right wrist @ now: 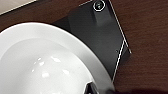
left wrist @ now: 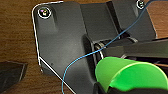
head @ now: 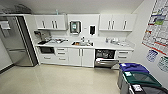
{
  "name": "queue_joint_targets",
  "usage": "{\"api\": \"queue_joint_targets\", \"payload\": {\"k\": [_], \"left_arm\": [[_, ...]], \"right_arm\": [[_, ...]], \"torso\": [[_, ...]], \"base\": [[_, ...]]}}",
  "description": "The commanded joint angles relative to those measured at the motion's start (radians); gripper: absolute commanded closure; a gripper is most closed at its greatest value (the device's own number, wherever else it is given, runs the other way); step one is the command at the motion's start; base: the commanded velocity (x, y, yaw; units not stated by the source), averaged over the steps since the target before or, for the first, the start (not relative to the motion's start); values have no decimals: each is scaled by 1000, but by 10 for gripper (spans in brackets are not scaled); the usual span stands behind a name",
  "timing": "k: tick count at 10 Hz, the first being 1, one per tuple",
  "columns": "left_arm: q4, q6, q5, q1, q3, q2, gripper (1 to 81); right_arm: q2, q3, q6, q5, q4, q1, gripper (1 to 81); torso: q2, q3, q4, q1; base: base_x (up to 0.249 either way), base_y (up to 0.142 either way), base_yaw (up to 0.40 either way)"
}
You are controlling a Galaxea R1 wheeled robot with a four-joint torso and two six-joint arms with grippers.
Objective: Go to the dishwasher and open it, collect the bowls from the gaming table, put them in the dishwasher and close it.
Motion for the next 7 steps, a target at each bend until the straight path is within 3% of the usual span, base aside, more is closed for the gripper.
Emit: {"api": "queue_joint_targets", "payload": {"k": [1, 7], "left_arm": [[7, 1, 47, -44, 1, -1, 811], [5, 1, 47, -44, 1, -1, 811]], "right_arm": [[-10, 4, -4, -47, -9, 42, 811], [-10, 4, -4, -50, -9, 44, 811]], "torso": [[0, 0, 0, 0], [0, 0, 0, 0]], "base": [[149, -80, 0], [142, -55, 0]]}}
